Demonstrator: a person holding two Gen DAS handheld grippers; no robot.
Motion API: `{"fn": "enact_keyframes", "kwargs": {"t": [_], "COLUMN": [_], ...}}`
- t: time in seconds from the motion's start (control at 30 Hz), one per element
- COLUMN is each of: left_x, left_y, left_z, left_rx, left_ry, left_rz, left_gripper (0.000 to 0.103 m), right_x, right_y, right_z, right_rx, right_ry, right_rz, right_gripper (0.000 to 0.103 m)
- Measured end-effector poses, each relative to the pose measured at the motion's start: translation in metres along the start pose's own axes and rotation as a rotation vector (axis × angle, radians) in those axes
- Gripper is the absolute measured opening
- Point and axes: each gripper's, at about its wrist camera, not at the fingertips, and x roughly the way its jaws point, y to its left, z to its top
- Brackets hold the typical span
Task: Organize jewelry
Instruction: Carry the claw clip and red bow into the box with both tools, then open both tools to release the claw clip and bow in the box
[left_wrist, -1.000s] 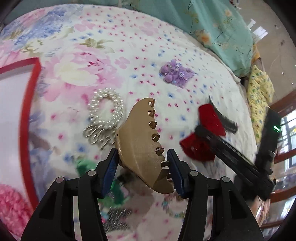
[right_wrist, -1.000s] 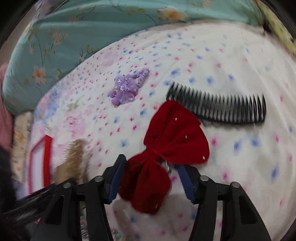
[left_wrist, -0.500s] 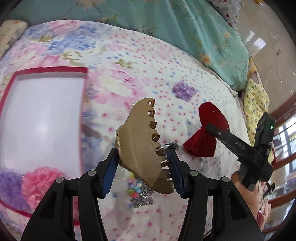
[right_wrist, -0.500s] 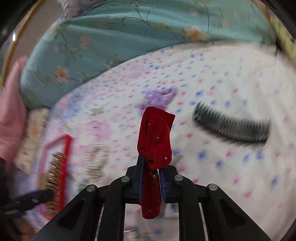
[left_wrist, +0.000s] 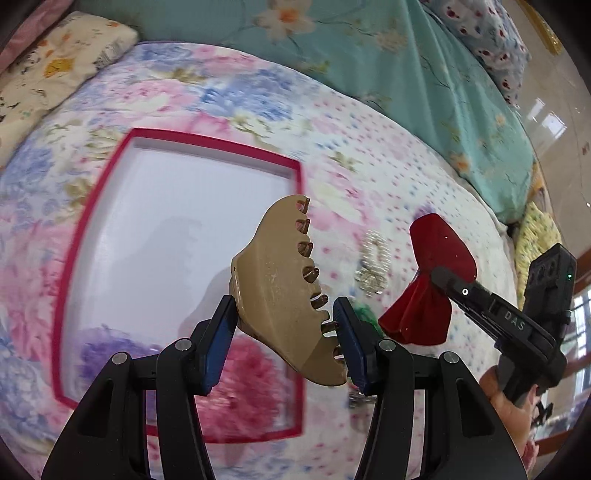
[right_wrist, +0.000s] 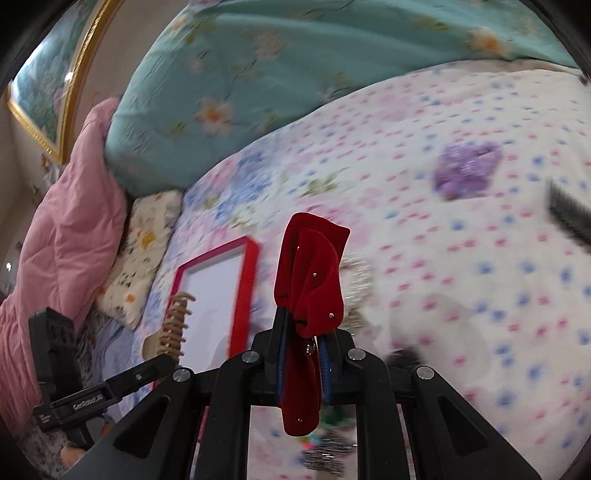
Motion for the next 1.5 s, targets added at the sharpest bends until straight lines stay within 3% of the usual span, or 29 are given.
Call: {"fn": "enact_keyframes", "kwargs": {"t": [0.37,0.6,1.13,1.5], "left_x": [0.003,0.022,0.069,0.075], "left_y": [0.048,0.076,0.101,0.098], "left_z": [0.023,0.046,0.081,0.081], "left_rx": [0.036,0.033,0.06,0.106], "left_ry": [-0.03,-0.024,0.018,0.006], "left_rz": [0.129,0.176,0.241,0.264], "left_gripper": [0.053,0.053,0.053,0.053], "right_x": [0.059,0.104,0.177,0.184], "right_y": [0.067,0.096,0.107,0.108], "right_z": [0.002,0.013,0.021,0.022], "right_rx": [-0.128,-0.185,-0.236,-0.254], "right_ry": [0.076,0.118,0.209,0.211], "right_rz": [0.092,0.104,0.053,0.04], "right_gripper": [0.014,0.015,0.015,0.021]}}
